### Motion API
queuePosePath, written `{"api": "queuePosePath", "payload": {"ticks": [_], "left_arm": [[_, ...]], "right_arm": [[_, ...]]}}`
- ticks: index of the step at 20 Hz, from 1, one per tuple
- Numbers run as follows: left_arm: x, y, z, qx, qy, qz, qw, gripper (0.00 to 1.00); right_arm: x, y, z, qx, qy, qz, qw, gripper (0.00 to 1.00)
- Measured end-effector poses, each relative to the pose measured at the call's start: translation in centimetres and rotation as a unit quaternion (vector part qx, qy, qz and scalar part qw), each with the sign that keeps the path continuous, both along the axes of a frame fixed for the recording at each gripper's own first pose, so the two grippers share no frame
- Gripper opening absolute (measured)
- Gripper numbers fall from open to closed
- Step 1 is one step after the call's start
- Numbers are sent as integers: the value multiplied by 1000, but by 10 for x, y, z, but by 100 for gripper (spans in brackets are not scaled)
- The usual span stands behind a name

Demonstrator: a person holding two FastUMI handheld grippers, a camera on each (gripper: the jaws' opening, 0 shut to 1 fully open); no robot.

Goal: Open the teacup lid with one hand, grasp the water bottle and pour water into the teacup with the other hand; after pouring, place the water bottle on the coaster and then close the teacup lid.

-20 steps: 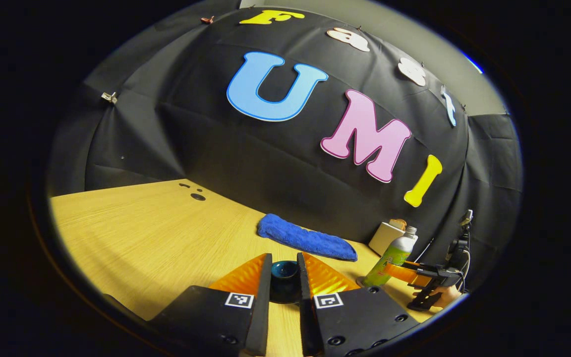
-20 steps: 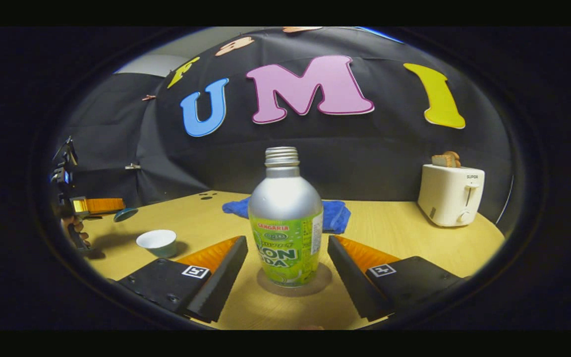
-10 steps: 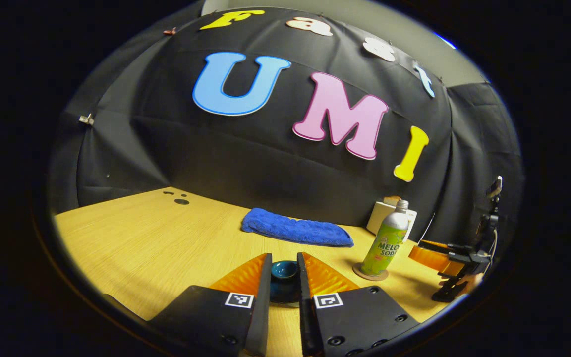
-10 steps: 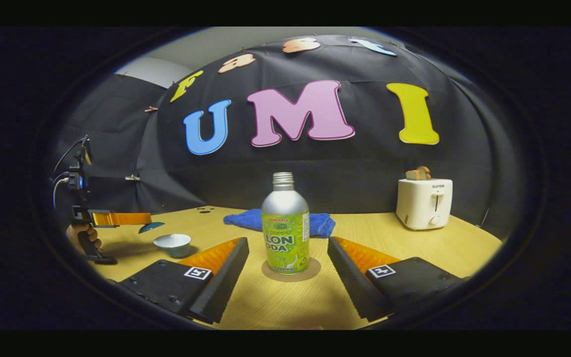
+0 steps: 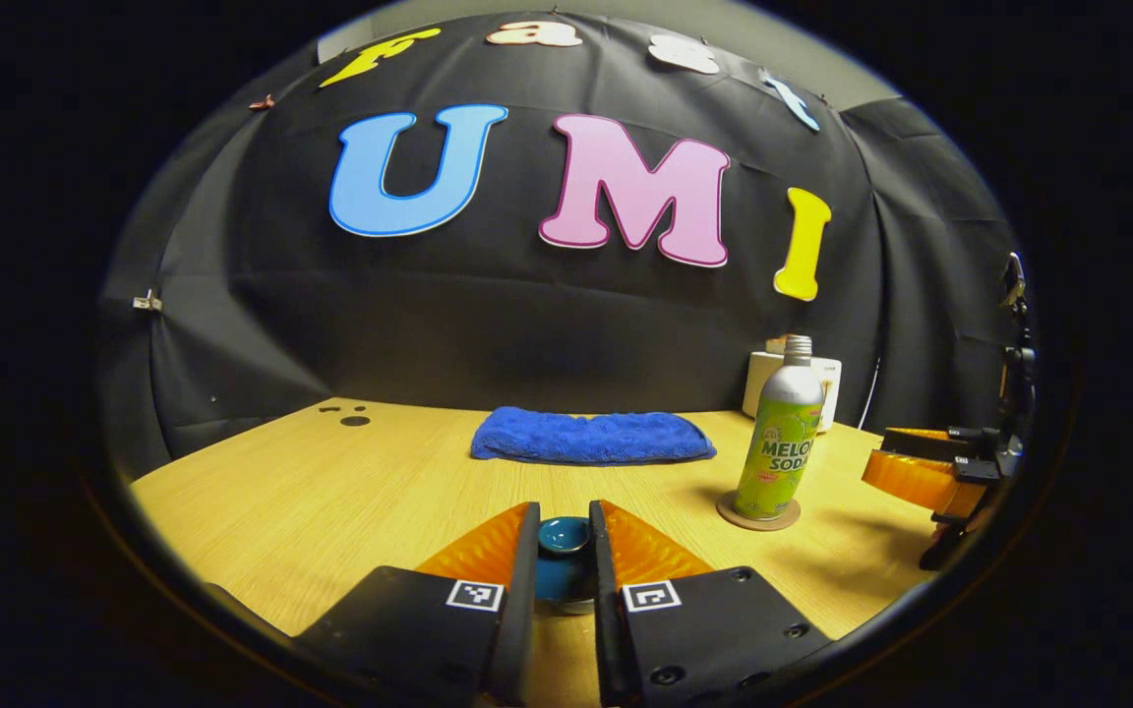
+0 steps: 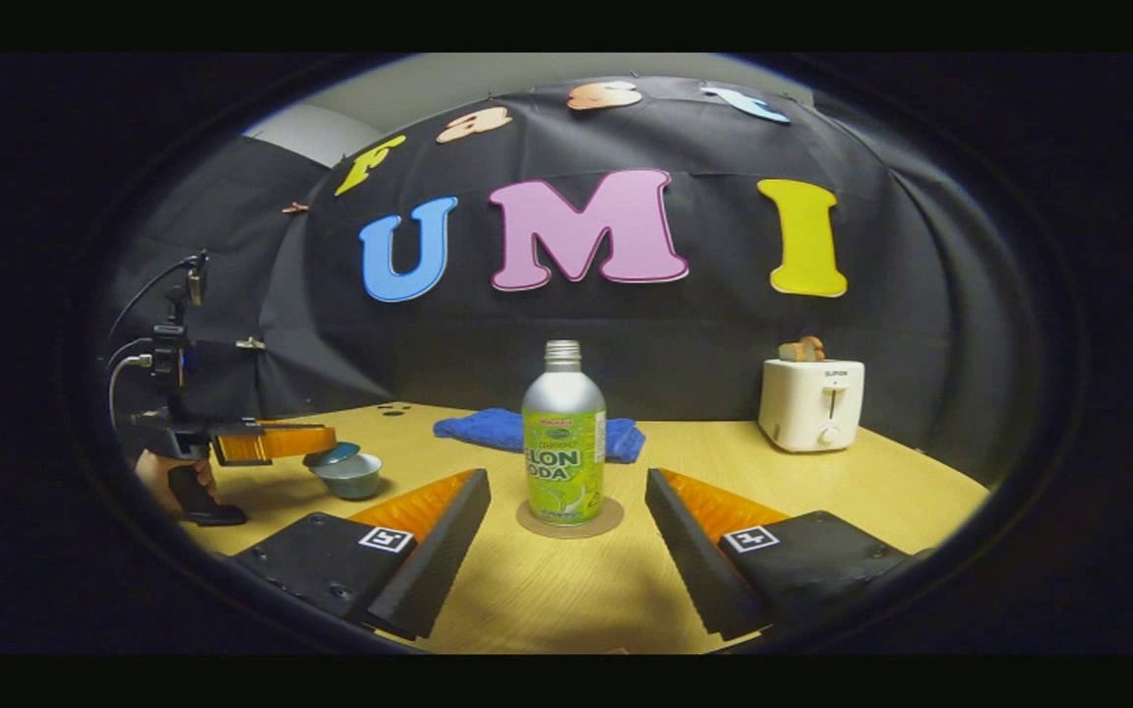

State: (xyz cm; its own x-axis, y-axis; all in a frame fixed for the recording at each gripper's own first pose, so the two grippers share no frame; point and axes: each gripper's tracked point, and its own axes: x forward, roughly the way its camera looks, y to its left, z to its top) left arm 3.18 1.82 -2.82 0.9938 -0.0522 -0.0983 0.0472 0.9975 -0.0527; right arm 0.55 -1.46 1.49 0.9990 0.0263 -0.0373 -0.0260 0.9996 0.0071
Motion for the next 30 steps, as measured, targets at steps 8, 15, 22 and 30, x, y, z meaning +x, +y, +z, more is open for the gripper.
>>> {"api": "queuePosePath", "payload": {"ticks": [8, 15, 22, 30], "left_arm": [[10, -10, -9, 36, 26, 2, 999, 30], [13, -10, -13, 42, 37, 10, 998, 30], [11, -11, -12, 39, 35, 14, 999, 39], [-10, -12, 0, 34, -2, 24, 999, 77]], "right_arm": [[-1, 6, 0, 1, 0, 14, 1000, 98], [-2, 6, 0, 1, 0, 15, 1000, 98], [-2, 5, 0, 2, 1, 14, 1000, 98], [-1, 5, -1, 2, 0, 15, 1000, 98]]}}
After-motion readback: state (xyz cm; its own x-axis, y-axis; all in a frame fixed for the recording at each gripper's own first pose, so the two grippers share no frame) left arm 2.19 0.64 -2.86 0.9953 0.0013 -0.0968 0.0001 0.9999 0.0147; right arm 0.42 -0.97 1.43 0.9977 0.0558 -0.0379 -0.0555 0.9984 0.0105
